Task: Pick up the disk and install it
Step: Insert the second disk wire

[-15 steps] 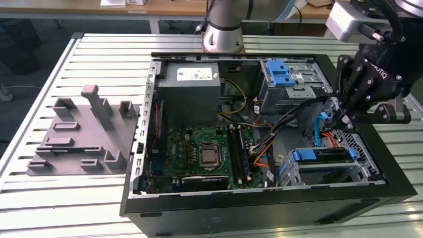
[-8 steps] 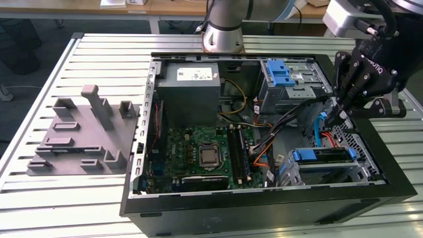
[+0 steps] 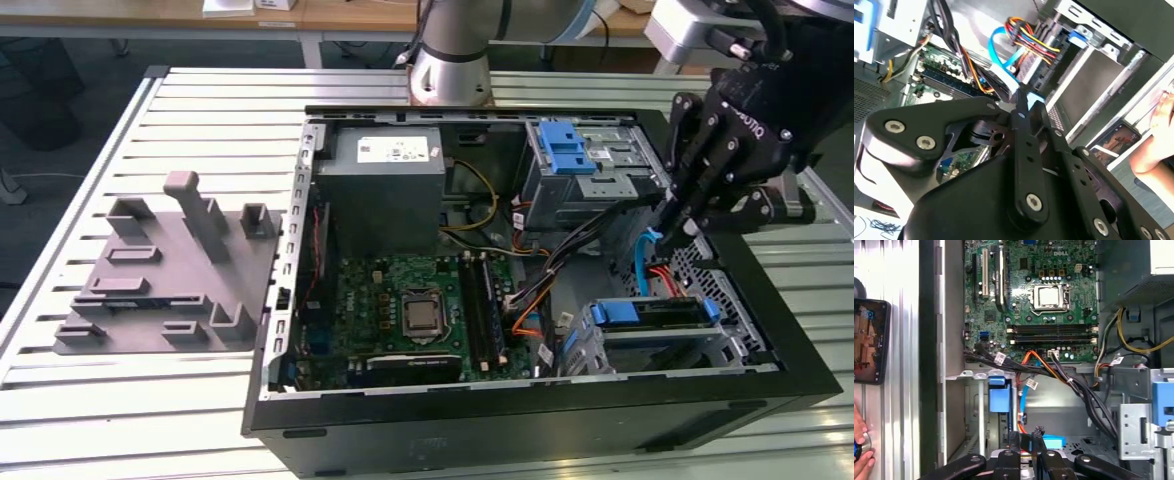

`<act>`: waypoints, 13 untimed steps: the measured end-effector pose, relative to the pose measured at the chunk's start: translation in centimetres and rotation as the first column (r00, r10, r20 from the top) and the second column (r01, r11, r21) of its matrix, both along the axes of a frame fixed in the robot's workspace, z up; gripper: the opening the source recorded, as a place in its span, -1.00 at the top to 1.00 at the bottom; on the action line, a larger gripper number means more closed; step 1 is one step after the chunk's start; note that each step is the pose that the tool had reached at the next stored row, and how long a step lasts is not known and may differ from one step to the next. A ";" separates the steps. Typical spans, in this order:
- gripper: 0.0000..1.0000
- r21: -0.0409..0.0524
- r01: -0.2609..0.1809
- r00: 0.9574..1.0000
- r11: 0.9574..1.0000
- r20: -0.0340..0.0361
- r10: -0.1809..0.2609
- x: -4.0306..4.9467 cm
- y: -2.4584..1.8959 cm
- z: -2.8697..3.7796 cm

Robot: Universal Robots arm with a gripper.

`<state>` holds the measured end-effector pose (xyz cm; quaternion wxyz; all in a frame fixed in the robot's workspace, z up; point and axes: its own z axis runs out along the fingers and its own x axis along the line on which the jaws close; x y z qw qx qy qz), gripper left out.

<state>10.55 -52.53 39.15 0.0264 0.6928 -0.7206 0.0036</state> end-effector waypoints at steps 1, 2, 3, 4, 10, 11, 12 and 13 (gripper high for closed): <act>0.52 0.000 0.000 1.000 1.000 0.000 0.000 0.00 0.13 -0.02; 0.52 0.000 0.000 1.000 1.000 0.001 0.000 -0.02 0.16 -0.08; 0.52 -0.001 0.000 1.000 1.000 0.003 0.000 -0.05 0.16 -0.16; 0.52 -0.003 0.000 1.000 1.000 0.005 0.000 -0.08 0.16 -0.26; 0.52 -0.005 0.000 1.000 1.000 0.012 0.000 -0.14 0.17 -1.07; 0.52 -0.006 0.000 1.000 1.000 0.013 0.000 -0.15 0.17 -1.21; 0.52 -0.006 0.000 1.000 1.000 0.015 0.000 -0.15 0.17 -1.35; 0.52 -0.006 0.000 1.000 1.000 0.016 0.000 -0.15 0.17 -1.51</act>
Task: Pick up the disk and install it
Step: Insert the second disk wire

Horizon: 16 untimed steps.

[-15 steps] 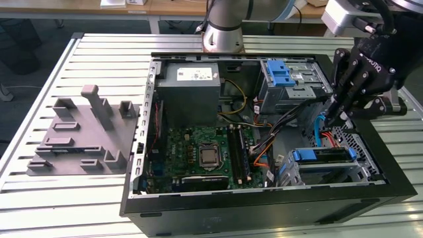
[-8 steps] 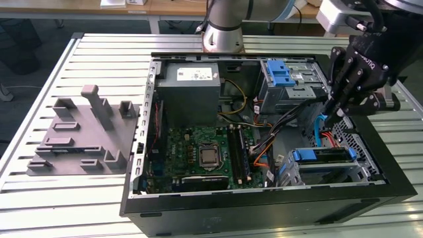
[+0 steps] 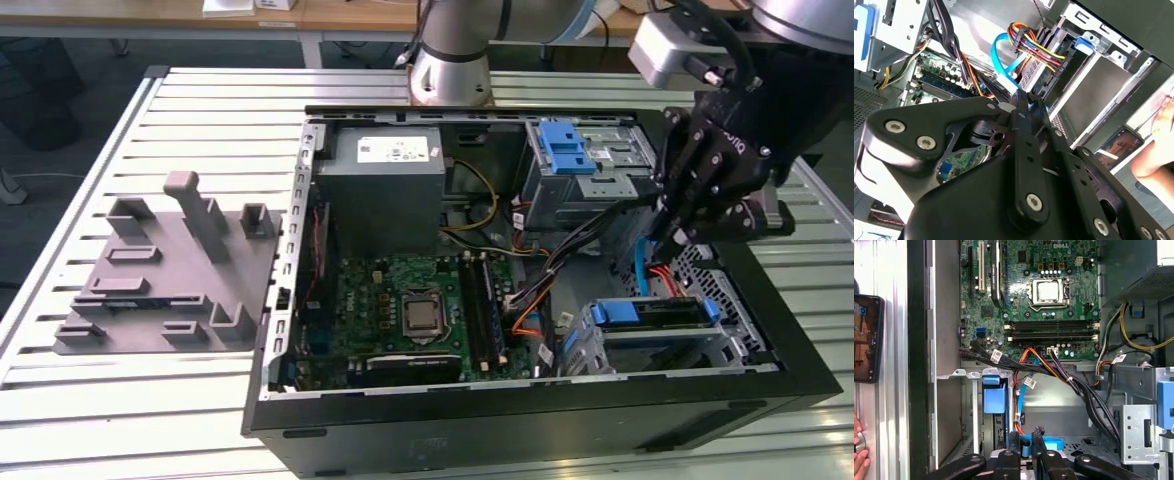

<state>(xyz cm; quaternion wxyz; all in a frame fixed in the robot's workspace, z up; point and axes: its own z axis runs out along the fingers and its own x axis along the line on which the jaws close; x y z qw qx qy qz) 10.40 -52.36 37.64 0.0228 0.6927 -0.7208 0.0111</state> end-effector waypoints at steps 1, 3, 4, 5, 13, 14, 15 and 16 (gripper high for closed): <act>0.52 0.000 0.000 1.000 1.000 0.001 0.000 0.00 0.00 -0.14; 0.52 0.000 0.000 1.000 1.000 0.002 0.000 0.00 0.00 -0.43; 0.55 0.000 0.000 1.000 1.000 0.002 0.000 0.00 -0.01 -0.56; 0.55 0.000 0.000 1.000 1.000 0.002 0.000 0.00 -0.01 -0.66; 0.68 0.002 0.000 1.000 1.000 0.000 0.000 0.07 -0.95 -1.32; 0.68 0.002 0.000 1.000 1.000 0.000 0.000 0.08 -1.23 -1.43; 0.68 0.002 0.000 1.000 1.000 0.000 0.000 0.08 -1.39 -1.54; 0.68 0.002 0.000 1.000 1.000 -0.001 0.000 0.08 -1.48 -1.66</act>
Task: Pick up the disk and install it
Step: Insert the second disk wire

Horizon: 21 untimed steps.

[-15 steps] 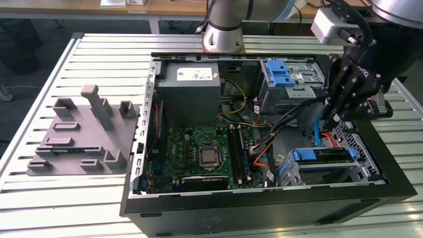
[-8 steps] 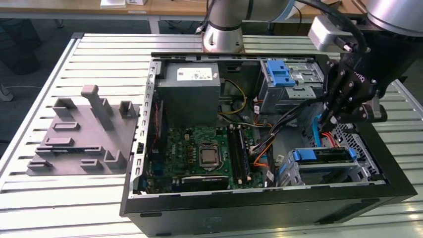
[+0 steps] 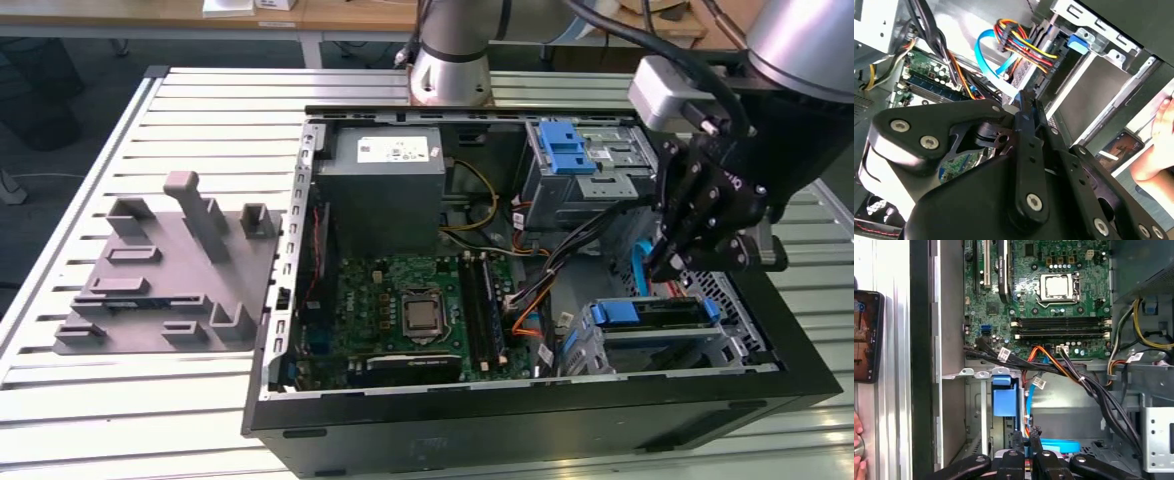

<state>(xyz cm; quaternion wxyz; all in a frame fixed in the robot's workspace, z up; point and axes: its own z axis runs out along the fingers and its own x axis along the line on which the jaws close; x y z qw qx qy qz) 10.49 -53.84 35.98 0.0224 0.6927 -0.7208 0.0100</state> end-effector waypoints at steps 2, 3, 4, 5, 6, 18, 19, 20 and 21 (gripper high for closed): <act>0.68 0.000 0.000 1.000 1.000 -0.002 0.000 0.07 -0.14 -0.29; 0.68 0.000 0.000 1.000 1.000 -0.005 0.000 0.15 -0.21 -0.41; 0.68 0.000 0.000 1.000 1.000 -0.009 0.000 0.31 -0.25 -0.51; 0.68 0.000 0.000 1.000 1.000 -0.014 0.000 0.47 -0.28 -0.60; 0.68 0.000 0.000 1.000 1.000 -0.021 0.000 0.66 -0.30 -0.67; 0.68 0.001 0.000 0.999 1.000 -0.032 0.000 1.10 -1.23 -1.93; 0.68 0.001 0.000 0.999 1.000 -0.032 0.000 1.12 -1.27 -2.02; 0.68 0.002 0.000 0.999 1.000 -0.032 0.000 1.13 -1.30 -2.07; 0.68 0.003 0.000 0.999 1.000 -0.032 0.000 1.14 -1.31 -2.10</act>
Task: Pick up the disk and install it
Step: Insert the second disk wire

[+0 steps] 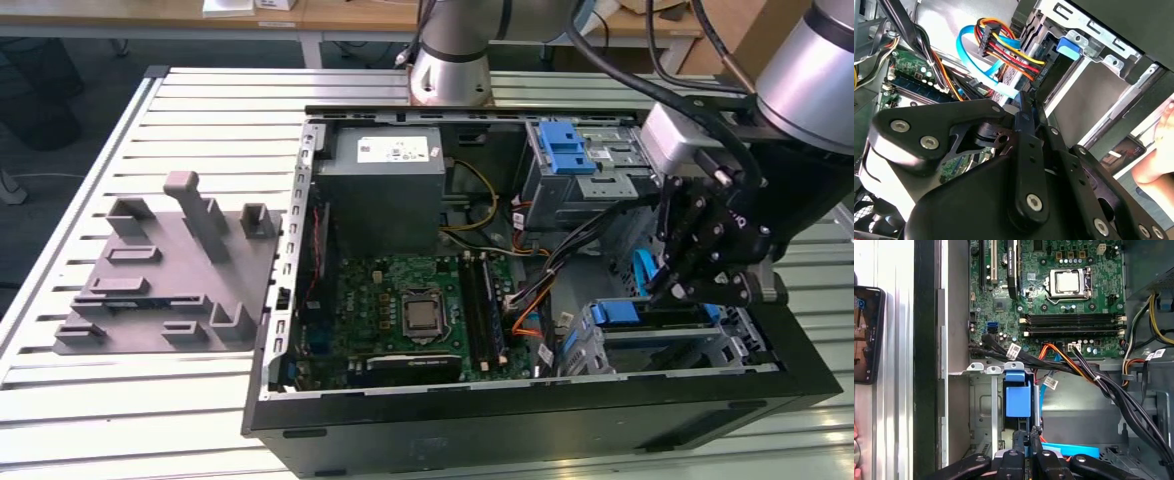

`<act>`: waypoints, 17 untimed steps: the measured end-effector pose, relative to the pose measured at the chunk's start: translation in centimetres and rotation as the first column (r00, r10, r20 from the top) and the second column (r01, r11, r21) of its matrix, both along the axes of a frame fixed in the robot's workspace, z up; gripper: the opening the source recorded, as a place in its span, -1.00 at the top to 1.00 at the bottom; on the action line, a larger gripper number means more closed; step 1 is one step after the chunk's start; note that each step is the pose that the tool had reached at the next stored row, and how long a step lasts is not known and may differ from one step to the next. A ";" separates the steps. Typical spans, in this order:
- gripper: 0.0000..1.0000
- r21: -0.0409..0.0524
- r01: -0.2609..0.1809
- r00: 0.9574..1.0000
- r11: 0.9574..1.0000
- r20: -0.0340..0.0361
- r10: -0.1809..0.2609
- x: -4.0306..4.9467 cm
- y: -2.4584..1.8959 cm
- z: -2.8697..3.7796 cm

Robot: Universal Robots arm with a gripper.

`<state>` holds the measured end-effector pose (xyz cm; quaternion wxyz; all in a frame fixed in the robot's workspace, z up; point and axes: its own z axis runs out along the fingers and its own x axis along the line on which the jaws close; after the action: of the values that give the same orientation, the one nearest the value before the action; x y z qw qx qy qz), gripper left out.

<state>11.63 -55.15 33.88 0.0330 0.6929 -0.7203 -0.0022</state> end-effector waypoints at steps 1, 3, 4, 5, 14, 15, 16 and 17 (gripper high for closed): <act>0.68 0.001 0.000 1.000 1.000 0.000 0.000 0.01 0.00 -0.02; 0.68 0.004 0.000 1.000 1.000 0.000 0.000 0.05 0.00 -0.10; 0.68 0.006 0.000 1.000 1.000 -0.001 0.000 0.07 0.00 -0.13; 0.68 0.007 0.000 1.000 1.000 -0.001 0.000 0.09 0.00 -0.15; 0.68 0.015 0.000 1.000 1.000 -0.003 0.000 0.30 0.00 -0.32; 0.68 0.016 0.000 1.000 1.000 -0.004 0.000 0.32 0.00 -0.33; 0.68 0.016 0.000 1.000 1.000 -0.004 0.000 0.34 -0.01 -0.35; 0.68 0.017 0.000 1.000 1.000 -0.004 0.000 0.36 -0.01 -0.38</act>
<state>11.99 -55.15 33.50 0.0284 0.6931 -0.7202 -0.0097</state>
